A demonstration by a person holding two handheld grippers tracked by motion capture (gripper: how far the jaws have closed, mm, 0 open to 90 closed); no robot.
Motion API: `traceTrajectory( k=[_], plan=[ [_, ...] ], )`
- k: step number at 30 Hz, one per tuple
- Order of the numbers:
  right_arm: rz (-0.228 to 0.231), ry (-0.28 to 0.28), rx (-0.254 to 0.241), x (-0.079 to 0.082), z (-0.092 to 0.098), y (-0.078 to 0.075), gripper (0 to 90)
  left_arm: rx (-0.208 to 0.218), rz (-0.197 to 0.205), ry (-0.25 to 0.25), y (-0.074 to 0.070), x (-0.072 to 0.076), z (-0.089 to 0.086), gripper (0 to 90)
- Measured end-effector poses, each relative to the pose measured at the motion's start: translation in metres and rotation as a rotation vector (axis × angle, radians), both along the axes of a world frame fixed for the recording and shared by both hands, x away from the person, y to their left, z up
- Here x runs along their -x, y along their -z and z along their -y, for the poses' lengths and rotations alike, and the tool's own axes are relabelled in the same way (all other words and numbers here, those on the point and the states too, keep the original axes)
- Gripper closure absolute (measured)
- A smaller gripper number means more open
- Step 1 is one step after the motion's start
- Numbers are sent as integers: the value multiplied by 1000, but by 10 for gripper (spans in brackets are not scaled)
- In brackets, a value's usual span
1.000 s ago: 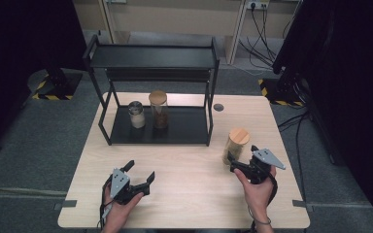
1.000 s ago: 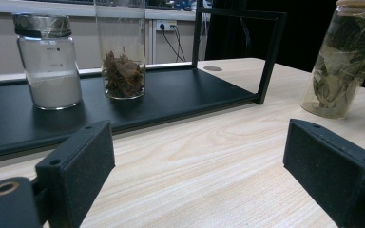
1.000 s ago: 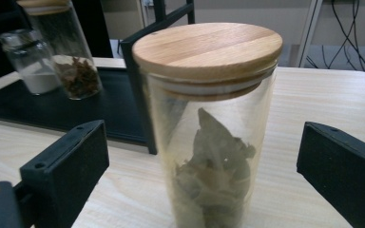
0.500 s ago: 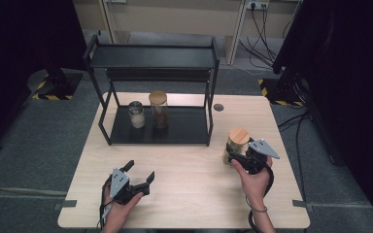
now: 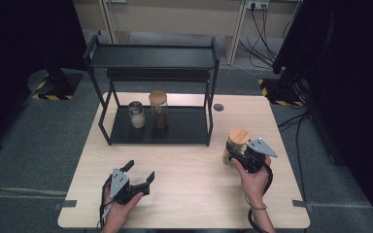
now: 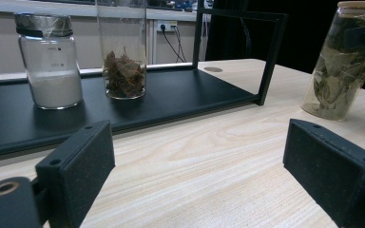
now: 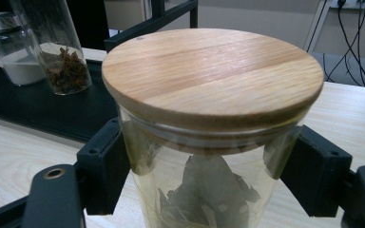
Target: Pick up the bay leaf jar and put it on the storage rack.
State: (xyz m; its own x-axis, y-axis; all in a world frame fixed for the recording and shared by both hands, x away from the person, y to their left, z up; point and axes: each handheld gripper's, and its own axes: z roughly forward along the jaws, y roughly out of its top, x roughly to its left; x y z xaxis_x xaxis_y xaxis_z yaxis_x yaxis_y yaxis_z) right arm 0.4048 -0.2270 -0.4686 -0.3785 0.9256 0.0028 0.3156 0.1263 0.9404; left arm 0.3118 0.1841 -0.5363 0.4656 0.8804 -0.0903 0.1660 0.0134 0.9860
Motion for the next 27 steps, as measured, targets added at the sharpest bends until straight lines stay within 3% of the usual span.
traceTrajectory(
  k=[4,15,27],
  plan=[
    [31,-26,-23,8,-1,-7,253,2,-6,0,0,-1,0,96],
    [62,-111,-34,28,-16,-27,254,-2,0,-1,0,0,0,97],
    [78,-177,-39,28,-44,-33,254,0,-2,0,0,0,0,96]
  ],
)
